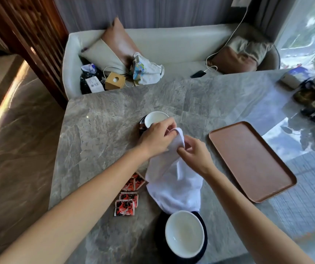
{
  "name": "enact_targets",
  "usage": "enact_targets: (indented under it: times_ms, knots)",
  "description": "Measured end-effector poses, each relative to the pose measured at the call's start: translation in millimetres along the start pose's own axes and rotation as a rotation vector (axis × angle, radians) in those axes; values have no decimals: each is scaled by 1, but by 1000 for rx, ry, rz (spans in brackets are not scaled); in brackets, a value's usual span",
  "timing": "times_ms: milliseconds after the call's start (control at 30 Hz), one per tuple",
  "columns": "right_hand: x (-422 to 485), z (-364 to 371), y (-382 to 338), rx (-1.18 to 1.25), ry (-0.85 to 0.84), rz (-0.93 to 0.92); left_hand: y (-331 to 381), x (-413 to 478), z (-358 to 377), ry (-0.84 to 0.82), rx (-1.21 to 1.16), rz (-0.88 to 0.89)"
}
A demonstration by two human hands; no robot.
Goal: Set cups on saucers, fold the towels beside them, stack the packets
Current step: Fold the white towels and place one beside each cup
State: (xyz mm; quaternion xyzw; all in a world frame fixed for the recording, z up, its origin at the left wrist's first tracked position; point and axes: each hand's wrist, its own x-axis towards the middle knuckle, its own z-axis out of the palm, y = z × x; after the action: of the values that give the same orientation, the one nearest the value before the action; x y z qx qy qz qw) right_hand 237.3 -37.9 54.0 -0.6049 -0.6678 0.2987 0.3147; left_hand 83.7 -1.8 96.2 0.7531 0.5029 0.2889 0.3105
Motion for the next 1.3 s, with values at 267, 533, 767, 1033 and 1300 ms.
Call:
enact_targets:
  times_ms: [267, 533, 767, 1033, 1300]
  knots:
    - [11, -73, -5, 77, 327, -24, 26, 7, -45, 253, -197, 73]
    - [27, -135, -32, -44, 305, -197, 29, 1, -97, 405, -599, -68]
    - [50, -139, -58, -163, 30, -151, 8, -25, -143, 405, -676, -149]
    - [98, -71, -112, 179, -142, -147, -32, -60, -211, 801, -596, -277]
    - [126, -13, -135, 715, -361, 33, -49, -109, -254, 743, -436, -301]
